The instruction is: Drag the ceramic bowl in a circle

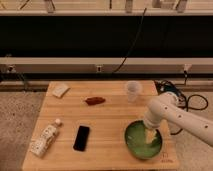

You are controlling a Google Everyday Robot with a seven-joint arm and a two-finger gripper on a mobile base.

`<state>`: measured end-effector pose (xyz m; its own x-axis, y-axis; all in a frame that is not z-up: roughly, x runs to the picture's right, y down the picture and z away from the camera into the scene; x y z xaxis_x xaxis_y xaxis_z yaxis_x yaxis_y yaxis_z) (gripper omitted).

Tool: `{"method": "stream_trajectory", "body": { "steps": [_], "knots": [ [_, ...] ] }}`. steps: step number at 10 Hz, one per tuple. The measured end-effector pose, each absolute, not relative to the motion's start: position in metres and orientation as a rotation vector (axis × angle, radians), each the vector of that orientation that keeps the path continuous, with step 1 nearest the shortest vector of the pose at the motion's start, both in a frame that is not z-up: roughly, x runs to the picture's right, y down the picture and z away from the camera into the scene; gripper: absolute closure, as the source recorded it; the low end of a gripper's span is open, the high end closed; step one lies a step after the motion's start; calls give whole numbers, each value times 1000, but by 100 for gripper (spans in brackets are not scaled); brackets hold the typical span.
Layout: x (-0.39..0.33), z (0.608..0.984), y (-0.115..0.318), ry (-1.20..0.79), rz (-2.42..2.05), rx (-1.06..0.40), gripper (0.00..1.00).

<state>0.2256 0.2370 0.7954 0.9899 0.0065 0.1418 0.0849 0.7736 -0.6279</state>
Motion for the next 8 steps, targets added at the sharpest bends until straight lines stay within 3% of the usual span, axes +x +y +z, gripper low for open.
{"method": "stream_trajectory", "body": {
  "steps": [2, 6, 8],
  "knots": [
    [226, 796, 239, -149, -60, -688, 27],
    [230, 798, 243, -162, -68, -693, 22],
    [227, 799, 242, -168, -77, -692, 36]
  ]
}}
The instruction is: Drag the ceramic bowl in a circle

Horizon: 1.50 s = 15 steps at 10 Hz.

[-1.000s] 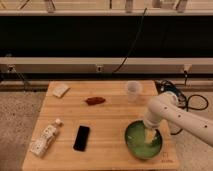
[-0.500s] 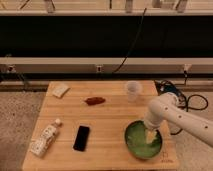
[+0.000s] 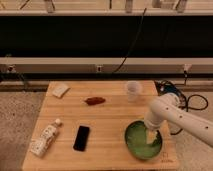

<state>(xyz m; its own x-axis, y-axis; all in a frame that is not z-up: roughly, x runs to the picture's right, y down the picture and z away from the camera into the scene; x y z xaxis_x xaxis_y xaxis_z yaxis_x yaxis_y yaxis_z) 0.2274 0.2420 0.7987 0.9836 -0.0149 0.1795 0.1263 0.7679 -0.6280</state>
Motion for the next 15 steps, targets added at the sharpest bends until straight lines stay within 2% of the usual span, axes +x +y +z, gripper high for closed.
{"method": "stream_trajectory", "body": {
  "steps": [1, 2, 5, 7, 12, 13, 15],
  "knots": [
    [227, 798, 241, -171, -77, -691, 42],
    [229, 800, 243, -176, -81, -695, 42],
    [231, 802, 247, -184, -95, -699, 29],
    [220, 806, 233, -185, -114, -685, 40],
    [221, 805, 240, -196, -140, -690, 93],
    [221, 804, 239, -190, -154, -689, 98],
    [205, 813, 222, -197, -183, -681, 99]
  ]
}}
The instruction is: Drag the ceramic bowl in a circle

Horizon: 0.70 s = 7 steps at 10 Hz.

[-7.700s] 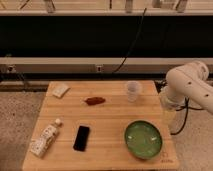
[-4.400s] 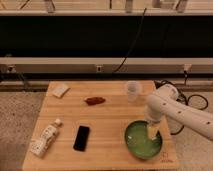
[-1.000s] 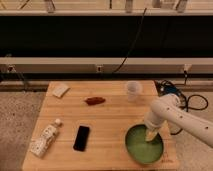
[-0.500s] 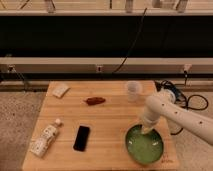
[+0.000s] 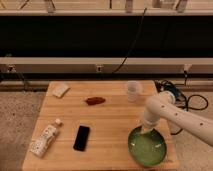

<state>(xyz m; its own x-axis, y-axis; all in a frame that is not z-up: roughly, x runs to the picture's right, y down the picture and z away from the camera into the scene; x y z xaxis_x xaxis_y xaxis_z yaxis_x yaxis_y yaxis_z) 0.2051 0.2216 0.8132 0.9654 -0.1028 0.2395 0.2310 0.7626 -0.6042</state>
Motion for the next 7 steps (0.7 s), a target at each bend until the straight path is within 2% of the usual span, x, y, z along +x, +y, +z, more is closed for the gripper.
{"method": "stream_trajectory", "body": {
  "steps": [7],
  "knots": [
    [169, 839, 190, -216, -256, -683, 99]
  ]
}}
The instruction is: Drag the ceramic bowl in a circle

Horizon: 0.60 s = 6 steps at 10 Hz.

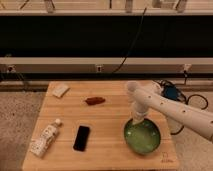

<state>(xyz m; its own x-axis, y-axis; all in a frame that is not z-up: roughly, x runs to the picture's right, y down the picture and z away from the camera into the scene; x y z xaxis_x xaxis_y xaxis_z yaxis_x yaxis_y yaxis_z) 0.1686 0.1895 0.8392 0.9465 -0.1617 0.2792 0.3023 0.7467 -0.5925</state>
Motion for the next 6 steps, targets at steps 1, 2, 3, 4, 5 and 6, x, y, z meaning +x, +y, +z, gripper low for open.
{"method": "stream_trajectory", "body": {
  "steps": [1, 2, 3, 4, 5, 6],
  "knots": [
    [168, 845, 185, -219, -249, -683, 99],
    [166, 848, 182, -221, -252, -682, 99],
    [164, 849, 181, -222, -258, -683, 99],
    [164, 849, 181, -222, -257, -683, 99],
    [164, 849, 181, -222, -257, -683, 99],
    [164, 849, 181, -223, -260, -684, 99]
  ]
}}
